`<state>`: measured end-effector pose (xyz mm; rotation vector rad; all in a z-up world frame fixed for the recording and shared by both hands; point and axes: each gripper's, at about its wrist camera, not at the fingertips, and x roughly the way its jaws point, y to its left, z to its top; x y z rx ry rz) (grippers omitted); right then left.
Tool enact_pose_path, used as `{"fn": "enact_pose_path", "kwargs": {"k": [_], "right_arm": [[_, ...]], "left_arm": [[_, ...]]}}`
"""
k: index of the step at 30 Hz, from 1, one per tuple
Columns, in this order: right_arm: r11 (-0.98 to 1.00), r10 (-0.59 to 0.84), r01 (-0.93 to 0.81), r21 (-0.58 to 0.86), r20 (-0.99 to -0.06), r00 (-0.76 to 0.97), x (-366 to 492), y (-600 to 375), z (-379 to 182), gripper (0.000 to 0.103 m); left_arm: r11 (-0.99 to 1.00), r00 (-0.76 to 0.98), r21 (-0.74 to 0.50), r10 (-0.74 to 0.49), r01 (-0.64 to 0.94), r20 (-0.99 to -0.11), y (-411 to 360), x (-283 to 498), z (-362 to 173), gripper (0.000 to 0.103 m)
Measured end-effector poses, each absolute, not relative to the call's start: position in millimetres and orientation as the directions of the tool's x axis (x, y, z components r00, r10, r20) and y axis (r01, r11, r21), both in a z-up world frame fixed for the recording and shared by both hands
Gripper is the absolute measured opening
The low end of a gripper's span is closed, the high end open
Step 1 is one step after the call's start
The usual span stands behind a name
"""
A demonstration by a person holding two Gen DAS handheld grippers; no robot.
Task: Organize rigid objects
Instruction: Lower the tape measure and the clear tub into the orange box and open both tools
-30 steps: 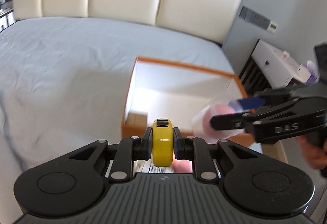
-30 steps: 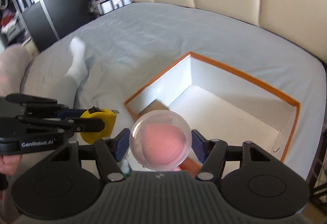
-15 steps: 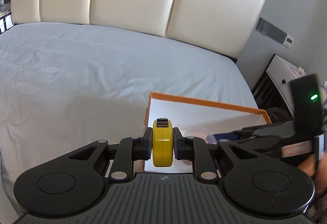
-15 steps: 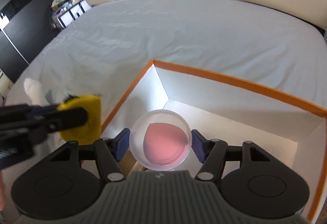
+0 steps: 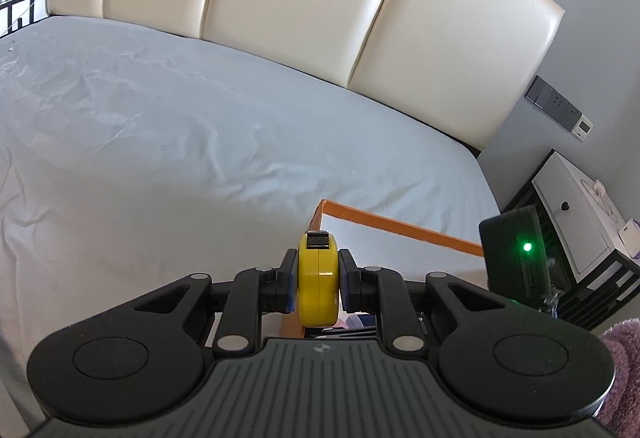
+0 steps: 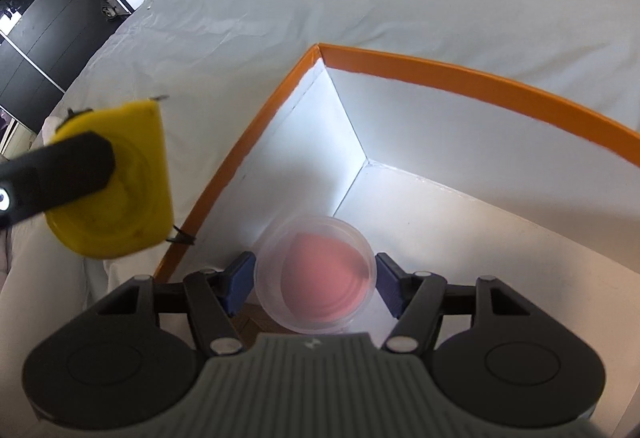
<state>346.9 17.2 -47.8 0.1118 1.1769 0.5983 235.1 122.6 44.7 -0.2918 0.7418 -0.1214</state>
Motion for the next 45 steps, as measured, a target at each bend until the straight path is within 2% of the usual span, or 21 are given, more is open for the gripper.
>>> {"fn": "enact_pose_path", "kwargs": {"k": [4, 9, 13, 15, 17, 24, 28, 32, 38, 40, 45], "right_arm": [[0.828, 0.525, -0.361, 0.428, -0.818, 0.234, 348.8, 12.5, -43.4, 0.067], [0.846, 0.493, -0.369, 0.385, -0.828, 0.266, 343.9, -3.0, -27.6, 0.066], [0.901, 0.349, -0.372, 0.225, -0.885, 0.31, 334.2, -19.8, -9.3, 0.066], [0.923, 0.268, -0.359, 0.138, -0.901, 0.342, 326.1, -35.6, -3.2, 0.066], [0.935, 0.239, -0.335, 0.117, -0.906, 0.35, 317.7, -55.0, 3.0, 0.066], [0.959, 0.263, -0.191, 0.208, -0.903, 0.34, 304.9, -118.8, 8.0, 0.066], [0.959, 0.274, -0.166, 0.23, -0.901, 0.336, 314.9, -120.4, 0.3, 0.066], [0.934, 0.352, -0.184, 0.307, -0.882, 0.313, 320.2, -112.7, 1.8, 0.066], [0.931, 0.334, -0.265, 0.251, -0.878, 0.342, 316.2, -106.3, 2.2, 0.066], [0.937, 0.32, -0.252, 0.244, -0.887, 0.333, 318.2, -109.9, -3.7, 0.066], [0.946, 0.29, -0.235, 0.222, -0.903, 0.316, 321.8, -111.1, -16.8, 0.066]], "left_arm": [[0.948, 0.737, -0.318, -0.227, 0.017, -0.637, 121.1, 232.4, 44.9, 0.022], [0.944, 0.737, -0.328, -0.247, 0.036, -0.63, 114.7, 232.1, 44.0, 0.022], [0.947, 0.713, -0.313, -0.273, 0.079, -0.645, 94.1, 247.3, 40.1, 0.022], [0.957, 0.687, -0.261, -0.275, 0.127, -0.673, 76.1, 260.3, 35.9, 0.022], [0.963, 0.661, -0.209, -0.267, 0.167, -0.701, 59.3, 274.5, 30.6, 0.022], [0.971, 0.544, -0.171, -0.237, 0.17, -0.805, 34.2, 321.6, -6.0, 0.022], [0.977, 0.499, -0.136, -0.201, 0.162, -0.843, 30.1, 325.3, -24.3, 0.022], [0.976, 0.466, -0.14, -0.204, 0.168, -0.861, 26.2, 333.2, -37.0, 0.022], [0.984, 0.473, 0.002, -0.084, 0.177, -0.877, 8.7, 336.0, -41.4, 0.022], [0.979, 0.506, 0.067, -0.04, 0.19, -0.861, 5.4, 330.8, -36.4, 0.027], [0.943, 0.555, 0.242, 0.078, 0.228, -0.828, -9.5, 314.5, -34.8, 0.027]]}}
